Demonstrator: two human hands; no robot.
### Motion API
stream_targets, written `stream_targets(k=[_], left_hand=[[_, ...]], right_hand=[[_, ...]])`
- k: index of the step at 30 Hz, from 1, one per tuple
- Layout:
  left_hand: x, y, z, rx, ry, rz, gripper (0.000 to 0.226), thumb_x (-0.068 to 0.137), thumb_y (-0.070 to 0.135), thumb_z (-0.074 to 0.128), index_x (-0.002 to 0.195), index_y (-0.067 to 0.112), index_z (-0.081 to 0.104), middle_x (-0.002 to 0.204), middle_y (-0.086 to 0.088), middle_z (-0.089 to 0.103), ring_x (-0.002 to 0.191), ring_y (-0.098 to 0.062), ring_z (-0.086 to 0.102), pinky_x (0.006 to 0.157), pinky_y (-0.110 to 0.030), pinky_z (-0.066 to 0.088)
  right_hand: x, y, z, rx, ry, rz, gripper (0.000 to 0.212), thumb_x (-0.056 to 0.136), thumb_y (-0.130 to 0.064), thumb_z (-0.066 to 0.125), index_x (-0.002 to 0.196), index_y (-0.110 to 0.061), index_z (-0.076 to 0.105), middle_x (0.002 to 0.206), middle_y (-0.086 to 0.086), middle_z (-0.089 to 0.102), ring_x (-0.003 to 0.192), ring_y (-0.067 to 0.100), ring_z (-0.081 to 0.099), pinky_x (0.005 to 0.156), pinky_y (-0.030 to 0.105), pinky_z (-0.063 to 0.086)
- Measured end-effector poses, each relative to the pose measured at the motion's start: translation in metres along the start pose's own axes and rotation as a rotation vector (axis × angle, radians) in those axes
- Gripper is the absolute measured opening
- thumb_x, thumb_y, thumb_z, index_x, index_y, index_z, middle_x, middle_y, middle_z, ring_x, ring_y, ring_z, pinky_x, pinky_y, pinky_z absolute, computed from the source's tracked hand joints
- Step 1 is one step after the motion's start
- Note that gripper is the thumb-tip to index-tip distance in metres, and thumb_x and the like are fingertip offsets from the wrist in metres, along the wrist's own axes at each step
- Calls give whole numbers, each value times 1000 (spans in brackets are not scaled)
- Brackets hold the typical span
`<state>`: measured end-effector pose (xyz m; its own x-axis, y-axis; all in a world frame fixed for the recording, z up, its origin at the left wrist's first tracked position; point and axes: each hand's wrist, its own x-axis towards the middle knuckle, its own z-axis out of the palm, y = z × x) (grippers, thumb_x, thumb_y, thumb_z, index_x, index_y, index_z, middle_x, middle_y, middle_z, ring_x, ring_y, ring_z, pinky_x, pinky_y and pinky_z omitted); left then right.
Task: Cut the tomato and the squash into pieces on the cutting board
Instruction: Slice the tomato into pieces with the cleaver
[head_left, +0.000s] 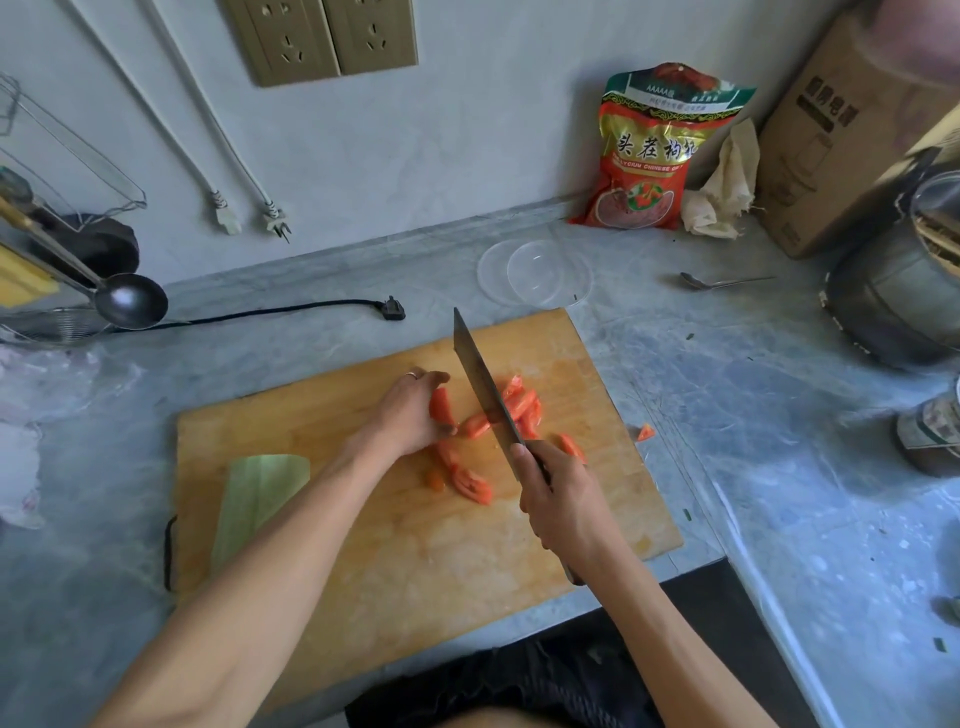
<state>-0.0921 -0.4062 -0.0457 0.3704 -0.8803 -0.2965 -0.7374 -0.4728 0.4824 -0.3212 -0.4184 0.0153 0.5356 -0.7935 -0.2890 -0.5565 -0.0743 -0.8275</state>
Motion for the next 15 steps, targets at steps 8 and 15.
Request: stream_targets(k=[8, 15], left_hand=[[-1, -15, 0, -387, 149, -270, 52, 82, 32, 79, 127, 13, 62, 115, -5, 66, 108, -22, 62, 85, -24, 43], [5, -19, 12, -720, 178, -527, 11, 79, 10, 73, 78, 21, 71, 85, -4, 75, 81, -30, 72, 76, -46, 60]], right_hand=[[11, -19, 30, 4, 4, -20, 38, 103, -37, 42, 75, -14, 52, 64, 15, 57, 46, 13, 40, 45, 36, 43], [15, -24, 40, -26, -1, -38, 37, 104, -36, 42, 77, -13, 54, 65, 12, 59, 47, 12, 43, 45, 33, 43]])
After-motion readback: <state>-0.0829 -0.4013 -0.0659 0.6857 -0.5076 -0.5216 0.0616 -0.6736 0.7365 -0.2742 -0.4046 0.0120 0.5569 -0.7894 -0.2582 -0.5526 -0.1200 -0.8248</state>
